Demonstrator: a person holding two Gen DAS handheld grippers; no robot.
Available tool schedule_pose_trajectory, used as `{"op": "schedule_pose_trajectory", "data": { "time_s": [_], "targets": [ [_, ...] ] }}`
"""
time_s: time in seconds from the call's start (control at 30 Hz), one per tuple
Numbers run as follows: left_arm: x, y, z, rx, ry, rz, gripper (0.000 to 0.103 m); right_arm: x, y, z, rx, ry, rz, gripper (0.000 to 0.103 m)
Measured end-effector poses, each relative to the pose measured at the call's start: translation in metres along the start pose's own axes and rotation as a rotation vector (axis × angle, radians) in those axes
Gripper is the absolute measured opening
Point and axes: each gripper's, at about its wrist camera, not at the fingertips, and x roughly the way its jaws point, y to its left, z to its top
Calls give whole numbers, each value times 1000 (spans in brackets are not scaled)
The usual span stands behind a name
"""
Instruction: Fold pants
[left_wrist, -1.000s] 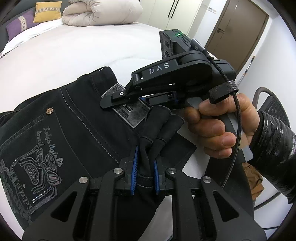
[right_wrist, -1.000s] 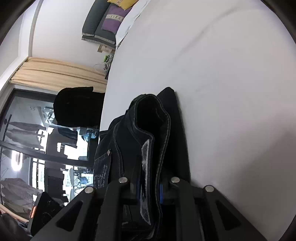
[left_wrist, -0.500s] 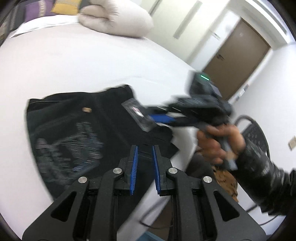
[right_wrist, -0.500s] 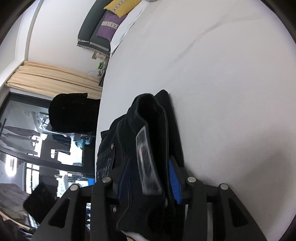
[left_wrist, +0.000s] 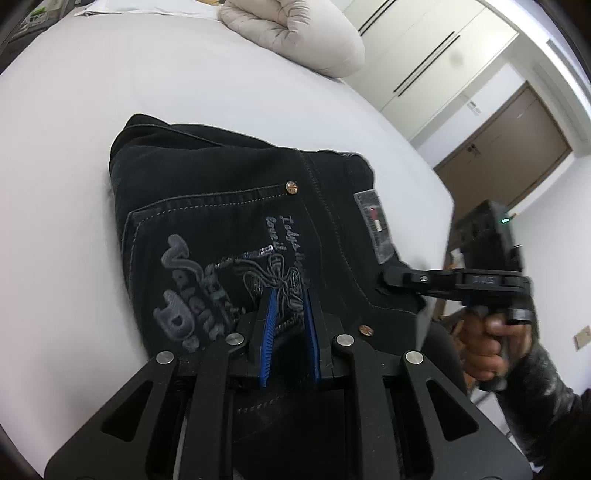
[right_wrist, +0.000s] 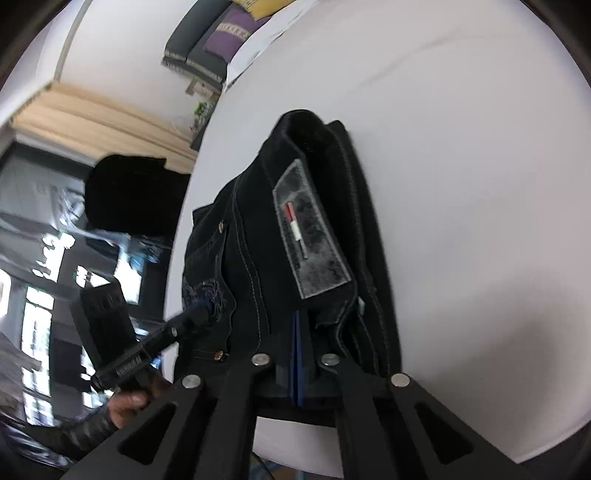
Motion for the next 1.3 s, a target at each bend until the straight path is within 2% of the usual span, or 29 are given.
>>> {"op": "schedule_pose_trajectory", "data": {
  "time_s": [0.23,0.33,0.5,0.6,0.67,0.73,0.8,0.83,0.87,0.93,0.97,1.0,1.07,1.13,1.2,1.23,1.3],
  "targets": [
    [-24,38,48,-75,-133,60,15,-4,-6,-5,7,-20,26,0],
    [-9,45,54,-62,-100,95,15,-7,-8,-10,14,-25,22,0],
    [-5,22,19,30,-72,148,15,-10,0,-12,9,-33,-5,0],
    [-14,-7,-16,187,-55,195,15,-15,-2,-15,22,-44,-6,0],
    [-26,-22,-37,279,-44,201,15,-21,-1,-15,21,-52,-20,0],
    [-39,-30,-51,331,3,176,15,-31,5,-13,-3,-67,-36,7],
    [-56,-30,-56,329,4,174,15,-49,11,-7,-22,-119,-21,30],
    [-67,-24,-56,303,-16,165,15,-55,12,-4,-21,-142,-30,57],
    [-74,-18,-52,270,-36,162,17,-60,12,3,-16,-174,-45,74],
    [-73,1,-39,174,-72,147,46,-57,11,17,-11,-176,-62,75],
    [-74,12,-33,128,-79,148,81,-51,10,23,-16,-156,-66,75],
    [-68,20,-25,79,-92,148,89,-39,9,32,-22,-118,-70,75],
    [-51,38,-7,-22,-77,107,89,-19,6,41,-12,-54,-94,75],
    [-27,50,6,-127,-16,53,89,3,0,47,-8,9,-91,75],
    [-3,65,15,-223,49,-9,89,16,4,53,-18,26,-94,72],
    [6,69,20,-248,68,-17,89,22,7,55,-23,39,-96,68],
    [12,70,28,-260,55,-40,86,34,13,56,-42,71,-132,59]
  ]
}}
